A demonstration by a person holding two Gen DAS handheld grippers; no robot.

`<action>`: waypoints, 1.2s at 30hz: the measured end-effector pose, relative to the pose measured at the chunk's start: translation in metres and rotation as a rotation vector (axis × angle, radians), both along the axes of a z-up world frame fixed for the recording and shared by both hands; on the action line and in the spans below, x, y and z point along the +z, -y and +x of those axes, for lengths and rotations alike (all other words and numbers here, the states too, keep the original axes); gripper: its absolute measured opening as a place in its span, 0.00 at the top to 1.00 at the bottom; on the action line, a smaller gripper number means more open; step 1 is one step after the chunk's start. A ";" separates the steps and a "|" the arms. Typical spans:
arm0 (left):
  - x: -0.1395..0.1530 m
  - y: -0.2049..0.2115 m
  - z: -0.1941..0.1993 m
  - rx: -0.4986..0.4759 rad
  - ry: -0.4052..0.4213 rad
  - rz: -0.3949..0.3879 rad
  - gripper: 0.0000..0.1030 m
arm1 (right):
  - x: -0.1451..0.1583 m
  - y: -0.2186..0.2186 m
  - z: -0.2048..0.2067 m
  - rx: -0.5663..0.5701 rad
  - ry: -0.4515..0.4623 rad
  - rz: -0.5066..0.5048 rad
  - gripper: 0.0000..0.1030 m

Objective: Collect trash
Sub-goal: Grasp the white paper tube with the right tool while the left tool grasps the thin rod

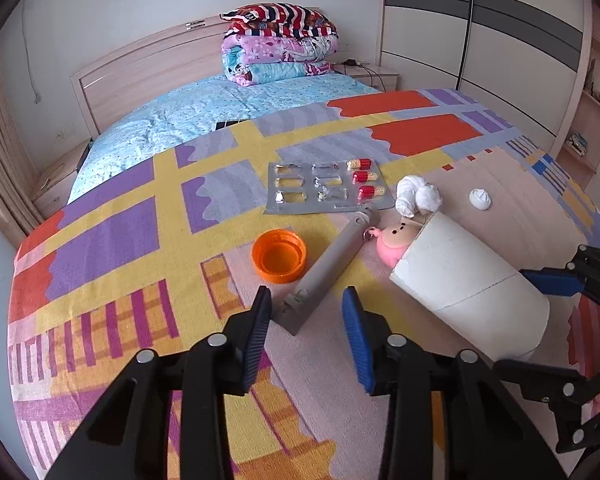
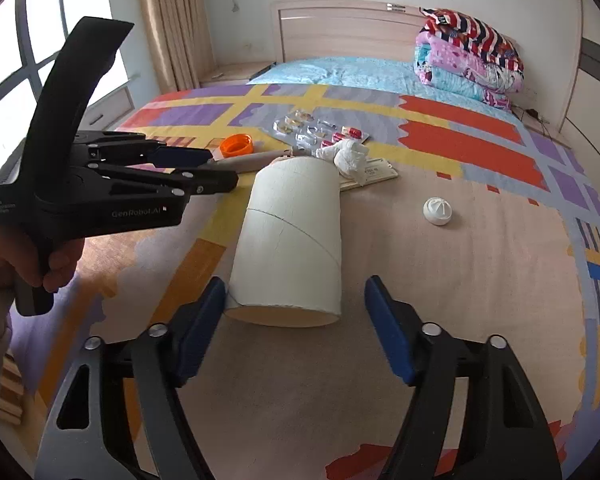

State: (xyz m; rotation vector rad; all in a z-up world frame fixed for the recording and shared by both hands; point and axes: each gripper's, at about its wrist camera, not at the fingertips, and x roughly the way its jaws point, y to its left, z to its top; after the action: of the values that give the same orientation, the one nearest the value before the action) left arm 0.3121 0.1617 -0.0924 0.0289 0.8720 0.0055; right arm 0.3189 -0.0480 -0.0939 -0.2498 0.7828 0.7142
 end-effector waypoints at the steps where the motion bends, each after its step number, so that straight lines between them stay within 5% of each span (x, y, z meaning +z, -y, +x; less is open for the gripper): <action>1: 0.001 0.000 0.001 0.006 -0.007 0.000 0.69 | 0.000 0.000 0.001 0.004 0.002 0.000 0.47; 3: 0.002 0.001 0.000 0.000 -0.019 -0.001 0.82 | -0.001 0.002 0.003 0.009 0.003 -0.001 0.47; 6: 0.002 0.005 -0.005 -0.009 -0.027 0.014 0.87 | -0.001 0.007 0.002 0.001 -0.006 0.008 0.48; 36: 0.063 0.061 -0.113 0.009 0.109 0.055 0.89 | 0.030 0.063 -0.074 0.036 0.062 0.023 0.48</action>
State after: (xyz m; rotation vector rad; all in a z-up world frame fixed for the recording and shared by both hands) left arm 0.1994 0.1011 -0.0296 0.0759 0.7627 0.0392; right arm 0.2453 -0.1107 -0.0643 -0.2641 0.7123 0.7460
